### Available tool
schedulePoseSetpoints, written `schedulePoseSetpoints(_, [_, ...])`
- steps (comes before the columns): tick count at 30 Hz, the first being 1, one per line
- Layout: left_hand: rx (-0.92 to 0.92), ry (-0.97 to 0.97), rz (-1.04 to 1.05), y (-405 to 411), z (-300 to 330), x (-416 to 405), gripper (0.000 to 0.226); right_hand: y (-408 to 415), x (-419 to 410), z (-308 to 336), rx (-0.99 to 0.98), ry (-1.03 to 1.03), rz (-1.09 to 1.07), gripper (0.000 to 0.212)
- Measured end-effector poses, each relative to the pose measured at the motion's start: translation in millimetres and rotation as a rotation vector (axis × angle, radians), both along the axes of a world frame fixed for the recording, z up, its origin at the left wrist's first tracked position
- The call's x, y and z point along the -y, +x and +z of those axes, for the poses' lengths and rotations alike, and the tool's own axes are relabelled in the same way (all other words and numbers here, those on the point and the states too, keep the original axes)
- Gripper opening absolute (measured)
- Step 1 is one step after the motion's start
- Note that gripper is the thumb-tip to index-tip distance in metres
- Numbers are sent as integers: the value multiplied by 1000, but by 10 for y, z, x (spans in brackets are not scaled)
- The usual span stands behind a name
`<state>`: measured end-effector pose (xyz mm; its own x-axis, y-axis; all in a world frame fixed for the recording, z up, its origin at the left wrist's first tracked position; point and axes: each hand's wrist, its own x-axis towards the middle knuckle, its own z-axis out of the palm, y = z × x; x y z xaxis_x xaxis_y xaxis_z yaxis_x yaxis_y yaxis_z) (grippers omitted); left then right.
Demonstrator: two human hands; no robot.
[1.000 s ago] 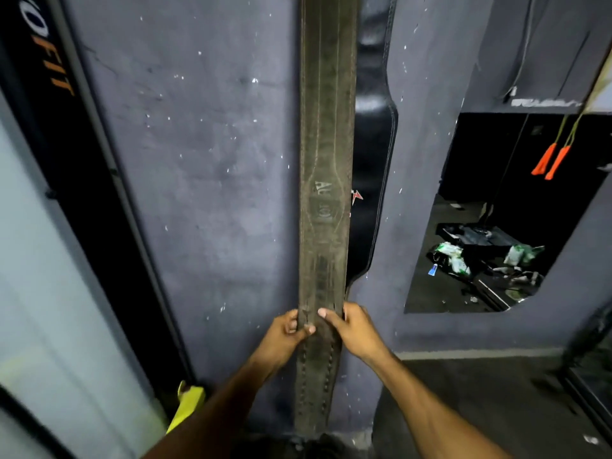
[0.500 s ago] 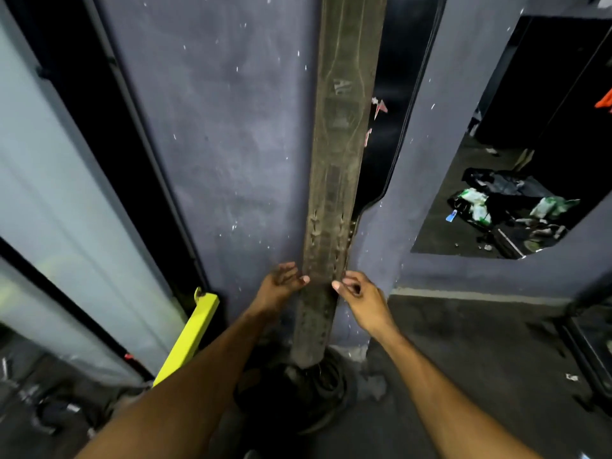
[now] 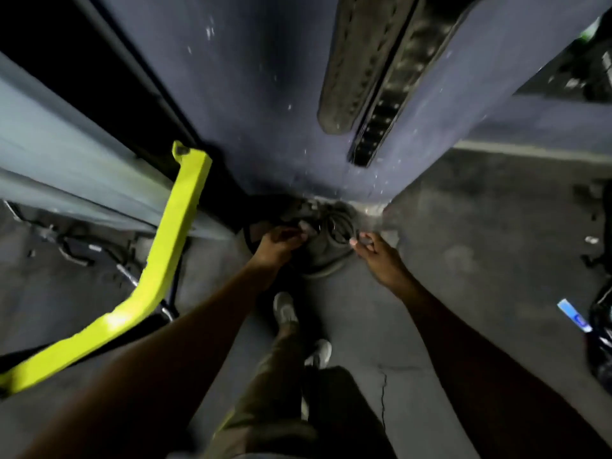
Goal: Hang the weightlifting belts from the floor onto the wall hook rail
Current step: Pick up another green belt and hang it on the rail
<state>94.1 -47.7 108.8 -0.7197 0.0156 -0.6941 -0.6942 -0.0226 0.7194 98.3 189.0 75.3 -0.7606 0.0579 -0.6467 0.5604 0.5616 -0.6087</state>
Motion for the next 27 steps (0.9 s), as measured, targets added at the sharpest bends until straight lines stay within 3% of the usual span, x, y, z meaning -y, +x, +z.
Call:
schedulePoseSetpoints(4, [125,-25,15,-211,-646,-33,12,-195,-16,-644,22,4,-24,42])
schedulePoseSetpoints(6, [156,-35,1,-302,-978,-54,23,-286,-58,-944,49,-18,-50,36])
schedulePoseSetpoints(10, [203,-38,-37,-507,-1803,-142,24,-433,-123,-1767,113,-13,-64,55])
schedulePoseSetpoints(17, [267,-97,-152,-725,-3861,-413,16,-610,-240,-3767,205,49,17,39])
schedulePoseSetpoints(20, [295,-140,-211,-777,-4676,-611,9,-779,-335,-4550,162,110,61,35])
schedulePoseSetpoints(27, [279,-76,-237,-969,-6101,-1132,28,-1340,-544,-5935,-77,269,227,38])
